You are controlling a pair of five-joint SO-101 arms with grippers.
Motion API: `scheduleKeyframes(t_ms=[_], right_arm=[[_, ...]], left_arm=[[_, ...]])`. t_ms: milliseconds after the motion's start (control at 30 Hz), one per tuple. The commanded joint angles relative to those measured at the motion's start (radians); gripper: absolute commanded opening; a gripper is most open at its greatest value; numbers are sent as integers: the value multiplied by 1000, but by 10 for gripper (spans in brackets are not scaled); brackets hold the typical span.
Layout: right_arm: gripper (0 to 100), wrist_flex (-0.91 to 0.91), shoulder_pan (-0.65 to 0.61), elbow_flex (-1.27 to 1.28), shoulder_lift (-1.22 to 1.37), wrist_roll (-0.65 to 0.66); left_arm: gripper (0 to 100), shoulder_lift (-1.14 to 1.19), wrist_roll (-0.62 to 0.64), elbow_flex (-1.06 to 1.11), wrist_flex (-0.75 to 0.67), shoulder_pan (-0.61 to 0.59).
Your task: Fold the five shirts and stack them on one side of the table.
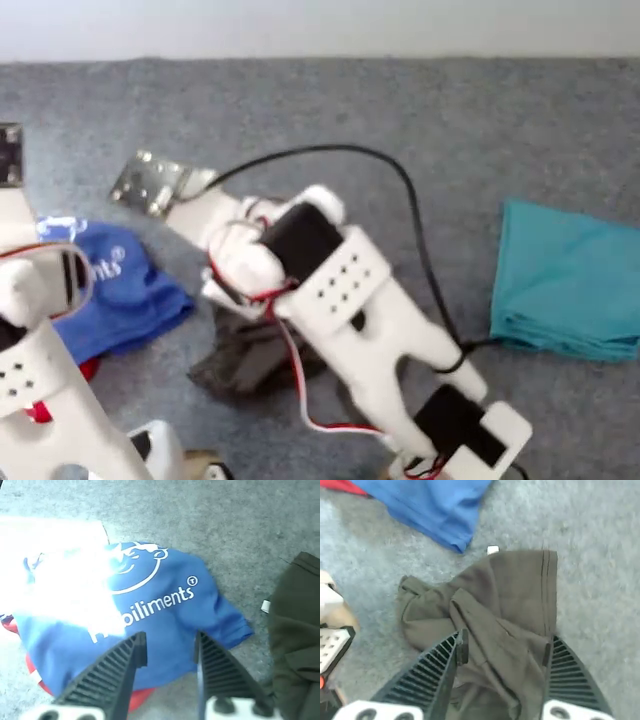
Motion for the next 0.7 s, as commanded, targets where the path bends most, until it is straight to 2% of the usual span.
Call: scheduleKeyframes(t_ms=[0, 200, 333, 467, 667], right_arm=[[256, 44, 110, -35, -62, -14], [255, 44, 271, 98, -165, -12], [255, 44, 351, 278, -271, -12], [255, 44, 437, 459, -392, 43], [255, 42, 584, 667, -545, 64]], left_arm=[[163, 3, 9, 77, -46, 103], [164, 15, -2, 329, -175, 322], [182, 150, -52, 392, -189, 454], [228, 334, -52, 312, -190, 520], [232, 588, -52, 79, -181, 618]])
